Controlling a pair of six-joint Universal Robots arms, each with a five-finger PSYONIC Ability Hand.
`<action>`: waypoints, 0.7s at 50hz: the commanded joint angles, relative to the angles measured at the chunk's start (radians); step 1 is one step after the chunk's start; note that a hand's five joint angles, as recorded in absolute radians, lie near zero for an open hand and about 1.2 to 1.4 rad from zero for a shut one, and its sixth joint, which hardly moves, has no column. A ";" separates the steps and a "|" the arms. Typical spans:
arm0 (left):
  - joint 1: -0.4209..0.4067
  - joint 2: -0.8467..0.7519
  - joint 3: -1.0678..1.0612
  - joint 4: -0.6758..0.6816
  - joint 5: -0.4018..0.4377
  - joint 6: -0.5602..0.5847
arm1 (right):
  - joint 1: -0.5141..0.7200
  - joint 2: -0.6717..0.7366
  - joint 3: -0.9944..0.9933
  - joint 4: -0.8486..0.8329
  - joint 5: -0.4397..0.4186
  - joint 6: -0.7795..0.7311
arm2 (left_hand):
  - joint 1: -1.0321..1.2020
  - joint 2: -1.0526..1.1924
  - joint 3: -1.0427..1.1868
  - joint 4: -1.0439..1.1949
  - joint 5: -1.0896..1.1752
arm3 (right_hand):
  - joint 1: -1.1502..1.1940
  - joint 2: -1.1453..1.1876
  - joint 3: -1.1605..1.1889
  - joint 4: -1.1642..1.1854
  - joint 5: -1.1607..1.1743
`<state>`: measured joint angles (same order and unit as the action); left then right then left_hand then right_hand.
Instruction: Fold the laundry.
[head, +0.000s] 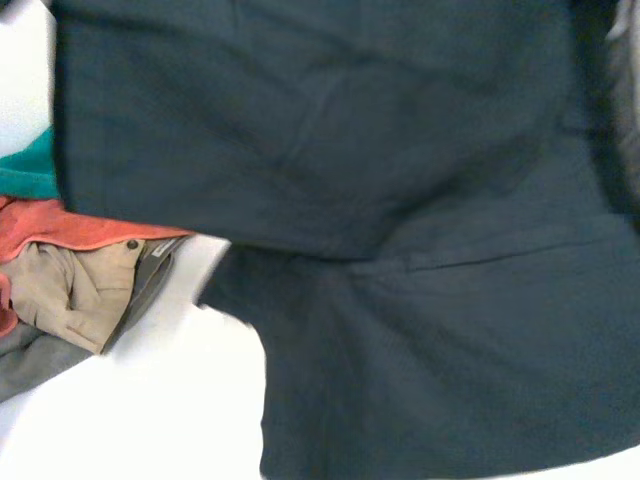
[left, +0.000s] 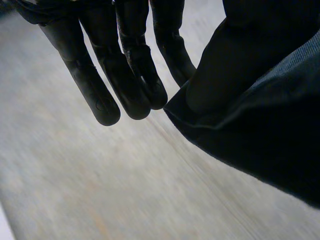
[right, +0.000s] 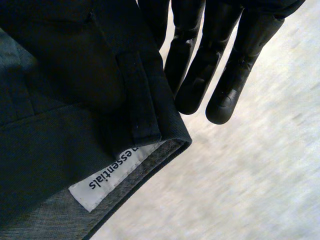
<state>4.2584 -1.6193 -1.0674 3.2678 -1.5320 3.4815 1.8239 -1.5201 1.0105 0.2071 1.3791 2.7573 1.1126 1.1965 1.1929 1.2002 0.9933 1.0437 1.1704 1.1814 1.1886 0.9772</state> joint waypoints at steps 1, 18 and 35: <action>0.027 -0.270 0.047 0.004 0.024 0.007 | 0.058 0.289 0.005 -0.029 0.053 -0.002 | 0.284 0.200 0.203 0.196 0.228 | 0.353 0.226 0.215 0.208 0.245; 0.044 -0.852 0.566 0.167 0.020 0.085 | 0.155 0.615 -0.038 -0.555 0.253 -0.091 | -0.936 -1.020 -1.017 -1.024 -0.991 | -0.869 -0.996 -1.007 -1.014 -0.977; -0.032 -0.389 -0.244 0.113 -0.048 0.080 | 0.058 0.379 0.232 -0.078 -0.049 -0.186 | -0.800 -0.884 -0.880 -0.887 -0.855 | -0.869 -0.996 -1.007 -1.014 -0.977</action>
<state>4.2731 -2.1462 -1.0390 3.4223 -1.5760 3.5660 1.9589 -1.1081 1.1572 -0.0152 1.4239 2.6275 0.1923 0.2013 0.2097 0.2009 0.0436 0.2114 0.2206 0.2147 0.2332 0.0646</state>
